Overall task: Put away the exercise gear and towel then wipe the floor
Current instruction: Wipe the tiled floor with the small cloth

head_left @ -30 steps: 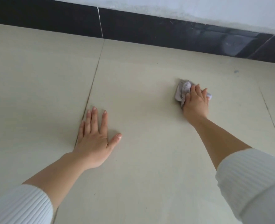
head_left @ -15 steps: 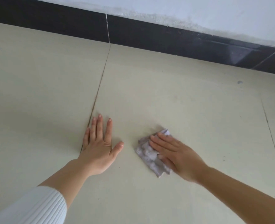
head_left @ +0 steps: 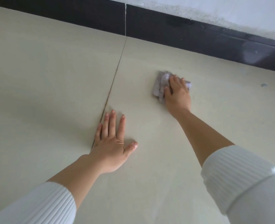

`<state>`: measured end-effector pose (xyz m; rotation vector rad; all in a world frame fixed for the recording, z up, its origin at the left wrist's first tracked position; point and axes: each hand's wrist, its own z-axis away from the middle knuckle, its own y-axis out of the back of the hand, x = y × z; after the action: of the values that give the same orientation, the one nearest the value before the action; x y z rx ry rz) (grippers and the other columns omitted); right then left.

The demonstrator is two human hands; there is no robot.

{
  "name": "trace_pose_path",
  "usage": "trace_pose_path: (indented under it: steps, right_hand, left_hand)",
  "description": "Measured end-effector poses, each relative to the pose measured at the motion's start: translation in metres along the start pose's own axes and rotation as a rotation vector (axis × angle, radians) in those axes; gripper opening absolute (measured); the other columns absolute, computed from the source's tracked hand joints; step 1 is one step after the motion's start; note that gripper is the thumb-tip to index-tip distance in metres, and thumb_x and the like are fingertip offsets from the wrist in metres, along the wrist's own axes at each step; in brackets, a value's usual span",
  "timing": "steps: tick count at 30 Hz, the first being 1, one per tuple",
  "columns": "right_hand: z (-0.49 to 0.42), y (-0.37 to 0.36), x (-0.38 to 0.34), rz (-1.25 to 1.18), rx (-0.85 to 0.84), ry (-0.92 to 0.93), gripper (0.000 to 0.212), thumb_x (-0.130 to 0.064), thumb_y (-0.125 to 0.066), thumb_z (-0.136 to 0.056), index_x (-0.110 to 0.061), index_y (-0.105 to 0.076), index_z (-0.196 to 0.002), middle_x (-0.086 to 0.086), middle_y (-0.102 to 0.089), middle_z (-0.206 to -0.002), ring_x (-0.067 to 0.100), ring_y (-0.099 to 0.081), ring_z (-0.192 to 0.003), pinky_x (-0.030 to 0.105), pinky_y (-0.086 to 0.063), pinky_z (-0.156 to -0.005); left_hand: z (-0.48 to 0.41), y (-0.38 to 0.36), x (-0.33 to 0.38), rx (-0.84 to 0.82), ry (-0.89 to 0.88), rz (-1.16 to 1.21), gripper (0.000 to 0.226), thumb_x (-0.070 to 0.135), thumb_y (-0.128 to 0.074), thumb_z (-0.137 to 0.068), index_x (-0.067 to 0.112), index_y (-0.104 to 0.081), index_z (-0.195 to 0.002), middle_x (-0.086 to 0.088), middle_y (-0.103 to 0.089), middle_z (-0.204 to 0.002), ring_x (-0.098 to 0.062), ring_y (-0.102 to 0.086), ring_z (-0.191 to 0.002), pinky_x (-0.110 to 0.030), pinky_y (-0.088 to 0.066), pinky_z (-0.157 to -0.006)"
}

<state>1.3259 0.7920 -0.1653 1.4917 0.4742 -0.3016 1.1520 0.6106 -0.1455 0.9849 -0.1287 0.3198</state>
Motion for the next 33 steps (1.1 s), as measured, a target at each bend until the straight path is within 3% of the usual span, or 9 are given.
trace_pose_path:
  steps: [6, 11, 13, 16, 18, 21, 26, 31, 33]
  right_hand:
    - [0.087, -0.001, 0.001, -0.026, -0.130, 0.418, 0.041, -0.020, -0.052, -0.097, -0.012, -0.052, -0.137, 0.002, -0.046, -0.145, 0.022, -0.033, -0.140, 0.034, -0.025, -0.116]
    - [0.155, 0.043, 0.059, 0.154, -0.284, 0.675, 0.041, -0.033, -0.041, -0.099, -0.018, -0.053, -0.136, -0.008, -0.047, -0.144, 0.009, -0.036, -0.138, 0.023, -0.028, -0.114]
    - [0.143, 0.057, 0.087, 0.182, -0.198, 0.597, 0.039, -0.030, -0.043, -0.100, -0.018, -0.054, -0.135, -0.005, -0.049, -0.142, 0.011, -0.040, -0.136, 0.025, -0.032, -0.111]
    - [0.110, 0.064, 0.109, 0.112, -0.006, 0.139, 0.039, -0.024, -0.045, -0.101, -0.021, -0.048, -0.139, -0.004, -0.043, -0.147, 0.013, -0.032, -0.140, 0.018, -0.022, -0.111]
    - [0.098, 0.057, 0.108, 0.082, 0.069, -0.078, 0.042, -0.024, -0.040, -0.102, -0.020, -0.043, -0.143, -0.003, -0.037, -0.152, 0.017, -0.023, -0.144, 0.023, -0.020, -0.112]
    - [0.109, 0.040, 0.089, 0.031, 0.121, -0.142, 0.043, -0.018, -0.041, -0.100, -0.014, -0.043, -0.143, 0.003, -0.037, -0.152, 0.025, -0.021, -0.145, 0.034, -0.021, -0.117]
    - [0.193, 0.021, 0.064, -0.006, 0.031, 0.137, 0.042, -0.018, -0.044, -0.096, -0.011, -0.051, -0.136, 0.006, -0.046, -0.145, 0.028, -0.033, -0.140, 0.047, -0.026, -0.115]
    - [0.298, 0.013, 0.036, -0.049, -0.164, 0.444, 0.039, -0.016, -0.050, -0.095, -0.013, -0.056, -0.133, -0.002, -0.046, -0.145, 0.020, -0.032, -0.141, 0.041, -0.026, -0.115]
    - [0.341, 0.012, 0.034, -0.040, -0.261, 0.648, 0.040, -0.019, -0.051, -0.094, -0.015, -0.055, -0.133, -0.003, -0.046, -0.145, 0.019, -0.030, -0.142, 0.038, -0.024, -0.116]
  left_hand:
    - [0.000, 0.004, 0.001, -0.038, 0.004, 0.044, 0.101, 0.073, -0.035, -0.084, 0.028, 0.039, -0.138, -0.003, 0.051, -0.142, -0.017, 0.049, -0.129, -0.037, 0.023, -0.113]
    - [0.002, 0.008, 0.001, -0.043, -0.004, 0.115, 0.108, 0.068, -0.046, -0.081, 0.029, 0.034, -0.143, 0.000, 0.048, -0.144, -0.013, 0.046, -0.130, -0.036, 0.020, -0.114]
    - [0.001, 0.005, 0.000, -0.023, -0.010, 0.108, 0.110, 0.071, -0.045, -0.079, 0.029, 0.034, -0.142, 0.001, 0.049, -0.143, -0.013, 0.047, -0.130, -0.035, 0.021, -0.113]
    - [0.000, 0.002, -0.002, -0.003, -0.025, 0.094, 0.113, 0.072, -0.048, -0.078, 0.029, 0.034, -0.142, -0.001, 0.049, -0.143, -0.014, 0.047, -0.130, -0.036, 0.023, -0.112]
    - [0.000, 0.001, -0.004, 0.018, -0.043, 0.094, 0.113, 0.068, -0.052, -0.080, 0.028, 0.033, -0.143, -0.002, 0.048, -0.144, -0.016, 0.047, -0.130, -0.036, 0.022, -0.113]
    - [0.003, -0.002, -0.007, 0.069, -0.081, 0.083, 0.111, 0.063, -0.053, -0.083, 0.024, 0.030, -0.145, -0.003, 0.046, -0.146, -0.017, 0.045, -0.132, -0.037, 0.020, -0.115]
    - [0.009, -0.013, -0.009, 0.183, -0.111, 0.072, 0.103, 0.062, -0.049, -0.087, 0.018, 0.021, -0.149, -0.004, 0.037, -0.152, -0.015, 0.037, -0.138, -0.034, 0.016, -0.116]
    - [0.022, -0.029, -0.002, 0.303, -0.158, 0.144, 0.088, 0.048, -0.049, -0.093, 0.007, 0.001, -0.152, -0.010, 0.014, -0.160, -0.020, 0.018, -0.146, -0.033, 0.008, -0.118]
    - [0.036, -0.037, -0.005, 0.347, -0.197, 0.165, 0.082, 0.042, -0.052, -0.094, 0.005, -0.007, -0.152, -0.011, 0.005, -0.161, -0.022, 0.010, -0.148, -0.031, 0.006, -0.117]
